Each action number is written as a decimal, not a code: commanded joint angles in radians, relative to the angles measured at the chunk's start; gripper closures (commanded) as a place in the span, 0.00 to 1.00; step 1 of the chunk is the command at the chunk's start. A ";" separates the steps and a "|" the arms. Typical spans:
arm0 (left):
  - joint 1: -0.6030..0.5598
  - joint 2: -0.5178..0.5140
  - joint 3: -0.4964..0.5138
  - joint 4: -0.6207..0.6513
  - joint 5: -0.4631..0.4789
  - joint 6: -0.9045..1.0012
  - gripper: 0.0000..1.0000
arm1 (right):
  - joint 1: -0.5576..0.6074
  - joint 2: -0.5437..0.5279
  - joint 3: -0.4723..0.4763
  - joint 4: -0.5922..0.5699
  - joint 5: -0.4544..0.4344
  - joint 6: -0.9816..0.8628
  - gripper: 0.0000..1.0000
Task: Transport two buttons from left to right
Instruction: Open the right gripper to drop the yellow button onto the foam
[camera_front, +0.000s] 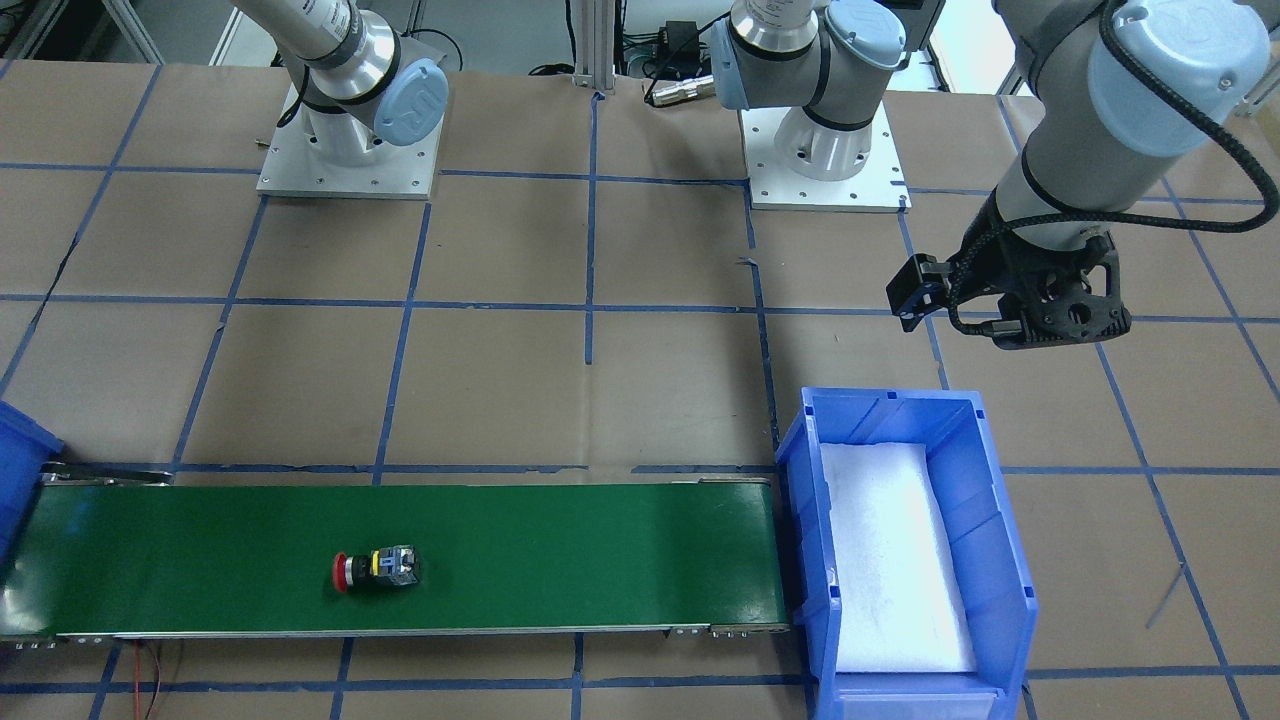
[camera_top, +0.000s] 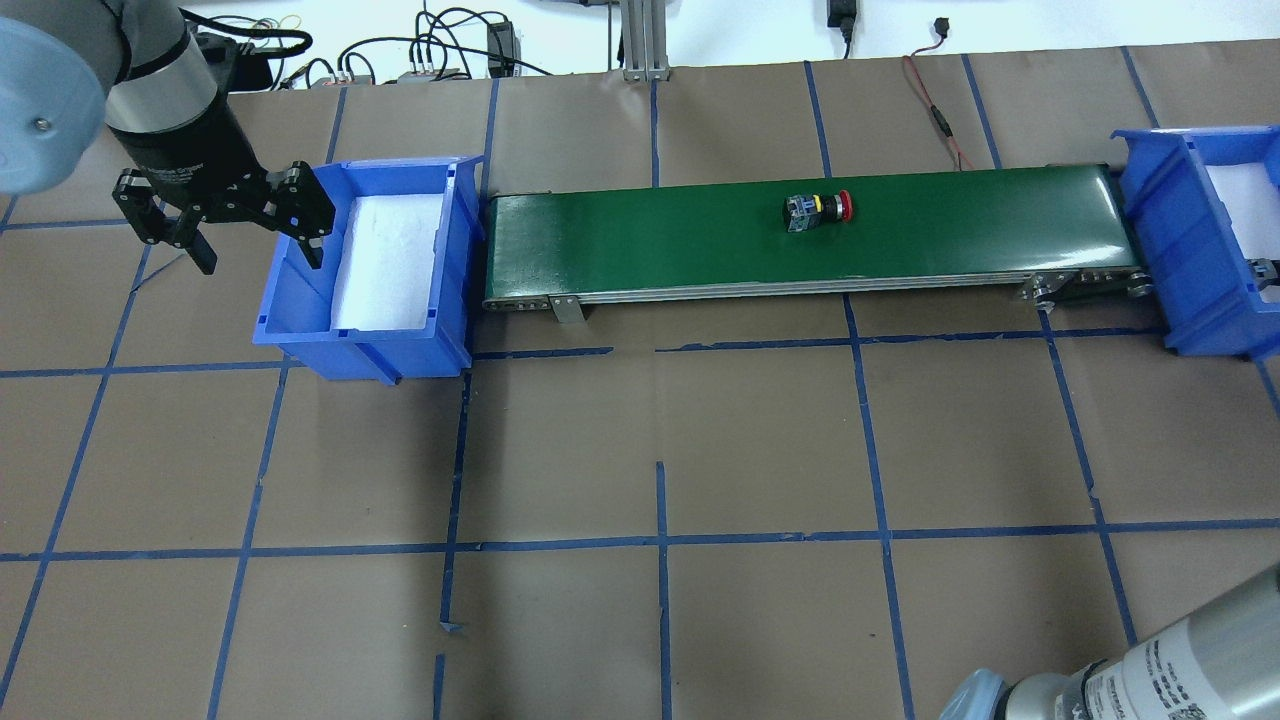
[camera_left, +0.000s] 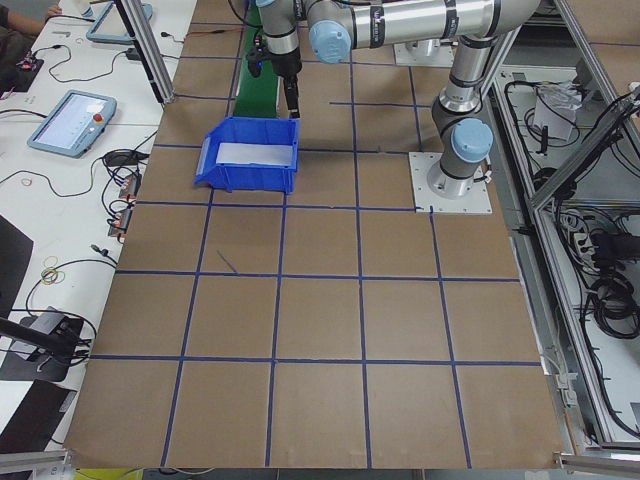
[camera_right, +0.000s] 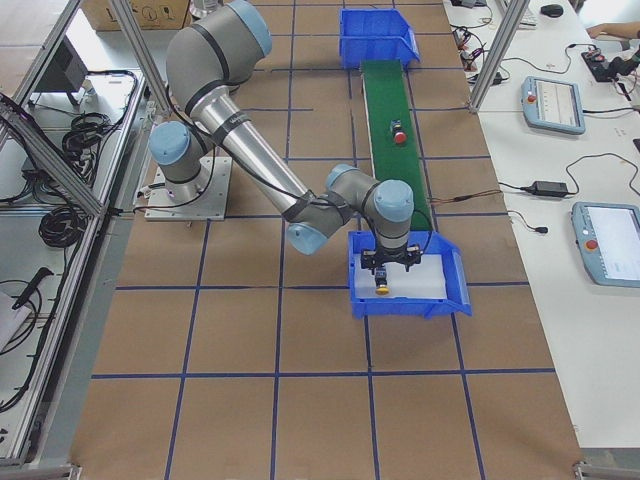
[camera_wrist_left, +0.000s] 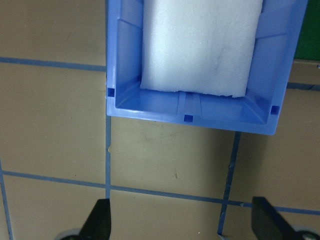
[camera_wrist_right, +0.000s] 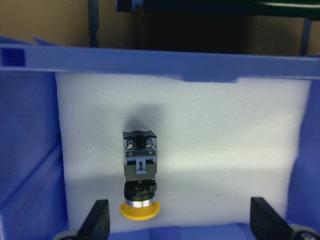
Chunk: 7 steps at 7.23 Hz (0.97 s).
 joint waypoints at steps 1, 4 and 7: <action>0.004 0.004 -0.004 0.008 0.000 0.010 0.00 | 0.129 -0.078 0.000 0.042 -0.009 0.070 0.00; 0.007 0.001 -0.003 0.013 0.002 0.012 0.00 | 0.346 -0.052 0.018 0.043 -0.047 0.322 0.00; 0.005 -0.013 -0.004 0.013 -0.001 0.015 0.00 | 0.429 0.014 0.010 0.028 -0.043 0.372 0.00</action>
